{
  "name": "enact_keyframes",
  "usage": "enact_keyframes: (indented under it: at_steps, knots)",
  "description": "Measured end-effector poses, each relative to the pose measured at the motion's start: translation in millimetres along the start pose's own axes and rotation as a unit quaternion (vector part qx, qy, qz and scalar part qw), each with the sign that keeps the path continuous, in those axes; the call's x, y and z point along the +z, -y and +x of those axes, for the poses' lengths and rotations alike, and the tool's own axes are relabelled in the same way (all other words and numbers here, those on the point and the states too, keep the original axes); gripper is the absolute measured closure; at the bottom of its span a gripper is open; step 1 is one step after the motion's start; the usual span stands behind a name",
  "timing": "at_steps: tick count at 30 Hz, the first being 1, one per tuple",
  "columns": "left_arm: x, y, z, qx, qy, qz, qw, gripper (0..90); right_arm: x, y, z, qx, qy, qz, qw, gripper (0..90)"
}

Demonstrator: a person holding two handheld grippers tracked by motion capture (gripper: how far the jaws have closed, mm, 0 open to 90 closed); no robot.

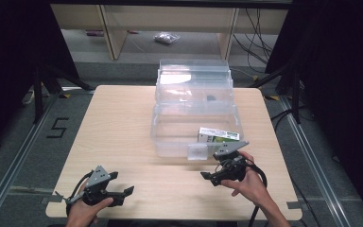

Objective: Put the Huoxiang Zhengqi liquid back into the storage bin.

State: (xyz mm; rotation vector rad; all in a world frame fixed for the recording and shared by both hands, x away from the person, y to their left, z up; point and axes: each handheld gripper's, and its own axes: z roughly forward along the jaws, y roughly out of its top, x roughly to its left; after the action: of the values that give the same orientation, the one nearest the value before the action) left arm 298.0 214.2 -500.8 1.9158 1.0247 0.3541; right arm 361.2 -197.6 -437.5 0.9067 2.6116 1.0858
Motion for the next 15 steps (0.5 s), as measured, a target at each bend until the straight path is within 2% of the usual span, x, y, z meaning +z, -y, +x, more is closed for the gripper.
enact_keyframes:
  at_steps: [1, 2, 3, 4, 5, 8, 9, 10, 11, 12, 13, 14, 15]
  knots:
    - [-0.1, -0.1, 0.2, 0.001, 0.000, 0.000, 1.0000, 14.9, 1.0, 3.1, 0.6, 0.006, 0.002, 0.000, 1.0000, 18.6]
    - [-0.1, -0.1, 0.4, 0.002, 0.000, 0.001, 1.0000, 14.9, 1.5, 5.6, -1.0, 0.002, -0.001, 0.003, 1.0000, 18.6]
    - [-0.3, -0.1, 0.8, 0.004, 0.000, 0.002, 1.0000, 14.9, 2.6, 9.3, 0.5, 0.013, 0.001, 0.004, 0.9999, 18.6]
    - [-0.1, 0.0, 0.4, 0.001, 0.000, 0.000, 1.0000, 14.9, 4.0, 12.0, -0.2, 0.012, 0.000, -0.001, 0.9999, 18.5]
    - [-0.2, -0.1, 0.3, 0.002, 0.000, 0.001, 1.0000, 14.9, 3.0, 14.2, -1.5, 0.010, 0.000, 0.006, 0.9999, 18.4]
    - [-0.3, -0.2, 0.7, 0.004, 0.000, 0.003, 1.0000, 14.9, 7.4, 22.6, -0.2, 0.023, -0.007, 0.002, 0.9997, 18.3]
    - [0.2, 0.1, 0.3, 0.002, 0.000, 0.001, 1.0000, 14.9, 6.9, 24.5, -1.6, 0.015, -0.002, 0.006, 0.9999, 18.3]
    - [0.4, 0.2, -0.2, 0.000, 0.001, -0.001, 1.0000, 14.9, 8.6, 27.2, -1.2, 0.020, 0.002, 0.004, 0.9998, 18.0]
    - [0.3, 0.1, -0.4, -0.001, 0.001, -0.002, 1.0000, 14.9, 9.3, 28.9, -2.5, 0.012, -0.006, 0.007, 0.9999, 17.8]
    - [0.1, 0.0, 0.0, 0.000, 0.002, -0.001, 1.0000, 14.9, 8.6, 30.9, -1.2, 0.026, -0.003, 0.011, 0.9996, 17.8]
    - [-0.7, -0.2, 0.5, 0.005, 0.000, 0.002, 1.0000, 14.9, 9.0, 33.0, -1.7, 0.023, 0.001, 0.009, 0.9997, 17.8]
    - [-0.7, -0.1, 0.5, 0.004, 0.000, 0.002, 1.0000, 14.9, 10.0, 35.0, -0.6, 0.034, 0.003, 0.006, 0.9994, 17.6]
    - [-0.7, -0.1, 0.6, 0.004, 0.000, 0.002, 1.0000, 14.9, 9.2, 36.2, -0.9, 0.028, -0.002, 0.015, 0.9995, 17.5]
